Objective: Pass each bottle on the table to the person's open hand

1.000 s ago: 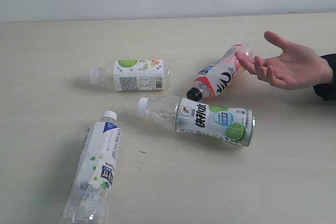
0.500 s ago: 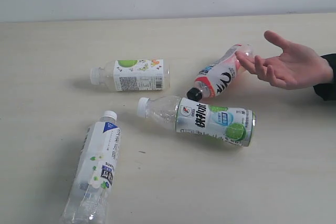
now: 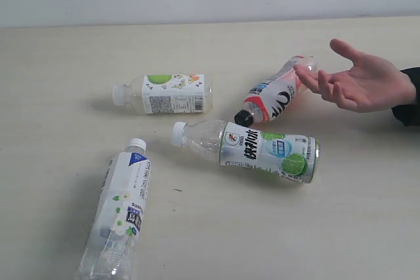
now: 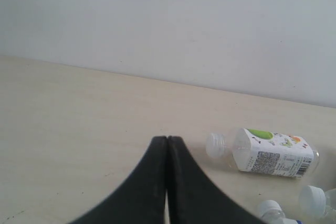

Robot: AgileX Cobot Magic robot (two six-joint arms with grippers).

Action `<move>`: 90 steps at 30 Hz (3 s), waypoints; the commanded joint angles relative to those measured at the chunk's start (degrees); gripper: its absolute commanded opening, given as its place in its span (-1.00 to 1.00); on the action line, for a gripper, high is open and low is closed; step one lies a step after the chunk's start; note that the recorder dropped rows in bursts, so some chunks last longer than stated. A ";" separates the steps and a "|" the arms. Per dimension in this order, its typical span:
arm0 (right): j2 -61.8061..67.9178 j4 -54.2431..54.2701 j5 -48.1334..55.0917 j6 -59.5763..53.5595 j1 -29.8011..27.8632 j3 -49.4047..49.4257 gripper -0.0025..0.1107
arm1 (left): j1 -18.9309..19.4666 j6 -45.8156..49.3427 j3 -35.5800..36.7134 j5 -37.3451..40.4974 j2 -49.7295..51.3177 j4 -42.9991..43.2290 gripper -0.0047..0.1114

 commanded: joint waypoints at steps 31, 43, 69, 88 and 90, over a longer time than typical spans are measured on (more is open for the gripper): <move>43.80 28.22 53.40 -73.83 7.99 -51.72 -0.92 | -0.31 0.00 0.21 -0.09 -0.39 -0.31 -0.92; 73.00 3.96 63.11 -62.93 26.48 -58.43 -0.22 | -0.31 0.00 0.21 -0.09 -0.39 -0.31 -0.92; 97.12 -23.05 40.85 -66.06 42.22 -60.91 0.40 | -0.31 0.00 0.21 -0.09 -0.39 -0.31 -0.92; 106.27 -25.03 34.96 -63.86 42.22 -60.91 0.53 | -0.31 0.00 0.21 -0.09 -0.39 -0.31 -0.92; 107.05 -24.94 34.96 -63.76 42.22 -60.91 0.51 | -0.31 0.00 0.21 -0.09 -0.39 -0.31 -0.92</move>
